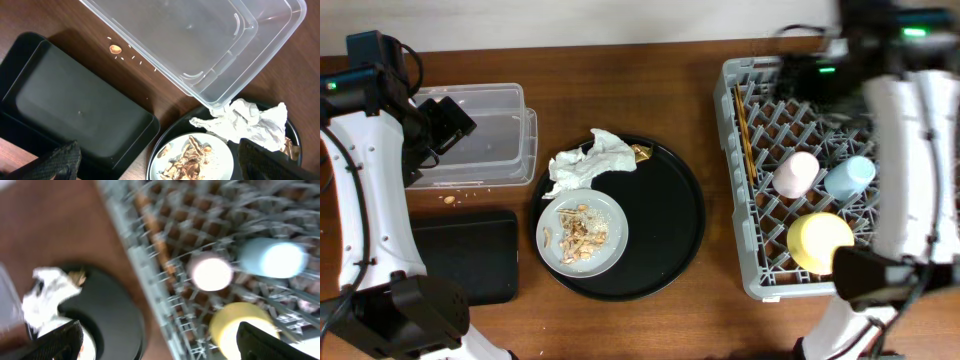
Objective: Sort waste into correct bins and load items into the dishwasher rack
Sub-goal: 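Raise the open right gripper out of the rack, then move the left gripper down to the white plate of food scraps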
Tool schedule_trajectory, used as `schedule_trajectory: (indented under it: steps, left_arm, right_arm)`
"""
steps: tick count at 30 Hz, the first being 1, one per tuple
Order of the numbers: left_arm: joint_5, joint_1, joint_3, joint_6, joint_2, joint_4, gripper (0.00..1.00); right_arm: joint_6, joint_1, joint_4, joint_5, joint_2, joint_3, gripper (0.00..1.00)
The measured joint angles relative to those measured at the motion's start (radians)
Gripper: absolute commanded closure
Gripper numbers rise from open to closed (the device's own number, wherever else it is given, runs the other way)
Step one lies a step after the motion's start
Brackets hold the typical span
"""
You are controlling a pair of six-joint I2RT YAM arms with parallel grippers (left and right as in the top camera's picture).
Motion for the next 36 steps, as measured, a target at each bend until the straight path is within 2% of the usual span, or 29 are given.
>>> schedule_trajectory:
  steps: [2, 8, 11, 14, 19, 23, 29, 31, 35, 36]
  left_arm:
    - [0.0, 0.0, 0.0, 0.0, 0.0, 0.0, 0.01]
    - [0.056, 0.0, 0.0, 0.0, 0.0, -0.002, 0.01]
    - [0.147, 0.0, 0.0, 0.006, 0.0, -0.08, 0.01]
    - [0.264, -0.024, 0.0, 0.077, 0.0, -0.136, 0.01]
    - [0.341, -0.205, -0.001, 0.193, 0.0, -0.206, 0.01]
    - [0.318, -0.396, -0.022, 0.222, 0.0, -0.204, 0.01]
    - [0.217, -0.694, -0.193, 0.125, -0.002, -0.048, 0.01]
    - [0.202, -0.793, -0.307, 0.058, -0.004, 0.075, 0.01]
    - [0.154, -0.901, -0.515, -0.098, -0.01, 0.278, 0.02]
    - [0.146, -0.912, -0.547, -0.145, -0.01, 0.307, 0.07]
  right_arm:
    - [-0.004, -0.071, 0.0, 0.0, -0.018, 0.0, 0.01]
    - [-0.008, -0.164, 0.0, -0.001, -0.018, 0.0, 0.01]
    - [-0.008, -0.19, 0.0, 0.0, -0.018, 0.0, 0.01]
    - [-0.008, -0.195, 0.0, -0.001, -0.018, 0.0, 0.01]
    - [-0.008, -0.195, 0.0, -0.001, -0.018, 0.0, 0.01]
    - [-0.008, -0.195, 0.0, -0.001, -0.018, 0.0, 0.01]
    - [-0.008, -0.195, 0.0, -0.001, -0.018, 0.0, 0.01]
    - [-0.008, -0.195, 0.002, -0.001, -0.018, 0.0, 0.01]
    - [-0.008, -0.195, 0.0, -0.001, -0.018, 0.0, 0.01]
    - [-0.008, -0.195, 0.0, -0.001, -0.018, 0.0, 0.01]
